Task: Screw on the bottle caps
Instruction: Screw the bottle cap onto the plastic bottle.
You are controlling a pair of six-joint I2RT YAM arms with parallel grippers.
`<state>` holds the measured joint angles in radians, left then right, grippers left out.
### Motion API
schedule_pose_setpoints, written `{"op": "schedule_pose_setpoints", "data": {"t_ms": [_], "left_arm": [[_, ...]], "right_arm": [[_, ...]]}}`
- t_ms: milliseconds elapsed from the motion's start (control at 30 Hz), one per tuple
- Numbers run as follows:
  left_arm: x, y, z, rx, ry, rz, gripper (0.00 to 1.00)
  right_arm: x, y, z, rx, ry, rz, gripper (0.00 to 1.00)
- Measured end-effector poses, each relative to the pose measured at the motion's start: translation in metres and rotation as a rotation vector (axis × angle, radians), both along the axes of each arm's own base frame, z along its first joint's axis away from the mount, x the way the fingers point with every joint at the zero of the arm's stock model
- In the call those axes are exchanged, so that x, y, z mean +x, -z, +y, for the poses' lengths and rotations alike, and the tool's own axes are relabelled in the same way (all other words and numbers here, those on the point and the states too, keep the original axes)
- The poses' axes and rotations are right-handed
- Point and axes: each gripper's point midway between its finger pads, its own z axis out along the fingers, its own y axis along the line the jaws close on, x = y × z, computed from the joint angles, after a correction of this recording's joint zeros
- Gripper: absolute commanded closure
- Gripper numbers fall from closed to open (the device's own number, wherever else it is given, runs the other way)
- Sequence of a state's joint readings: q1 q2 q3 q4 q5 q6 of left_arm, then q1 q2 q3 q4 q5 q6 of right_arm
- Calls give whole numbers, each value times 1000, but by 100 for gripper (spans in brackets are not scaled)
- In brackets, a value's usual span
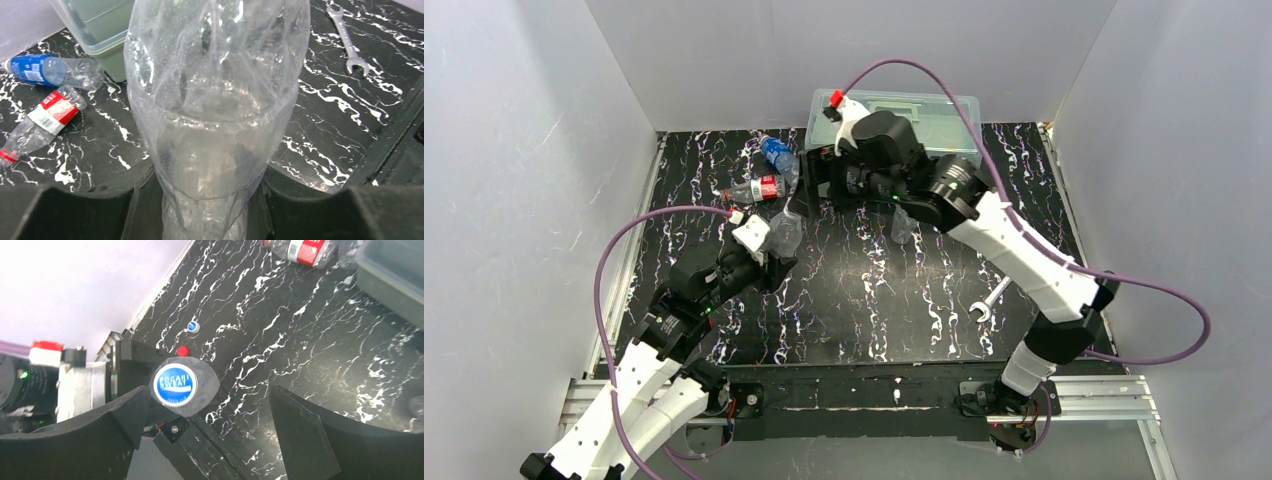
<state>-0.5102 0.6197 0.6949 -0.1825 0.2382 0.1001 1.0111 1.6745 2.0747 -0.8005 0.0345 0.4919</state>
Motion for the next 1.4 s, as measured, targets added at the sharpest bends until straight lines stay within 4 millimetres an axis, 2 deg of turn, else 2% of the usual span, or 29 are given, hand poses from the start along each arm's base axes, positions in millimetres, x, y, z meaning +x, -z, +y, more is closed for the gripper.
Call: {"op": "schedule_pose_setpoints", "data": {"t_ms": [167,367,500,733,833,900,1100,1400], "left_arm": [[-7,-1,-7,-29,43,19,100],[-18,1,-19,-70,119,51,100],[-27,0,-27,-95,180,71,100],[-46,-1,-40,-152,294,120,100],[-55,-4,-45,-173,348,135,100],[-62,-6,-48,-185,387,148,100],[-79,-10,-57,-220,504,188,100],[-91,-9,-64,-241,593,243,100]], "right_arm": [[-10,-26,-26,32,-3,-81,2],[-24,-43,-53,37,-41,-177,2],[-28,-43,-62,7,-82,-232,2],[-22,-39,-77,-17,-167,-287,2],[-25,-36,-78,5,-231,-284,2],[-34,-36,-72,34,-310,-282,3],[-61,-36,-52,114,-519,-262,13],[-72,-29,-44,142,-620,-241,27]]}}
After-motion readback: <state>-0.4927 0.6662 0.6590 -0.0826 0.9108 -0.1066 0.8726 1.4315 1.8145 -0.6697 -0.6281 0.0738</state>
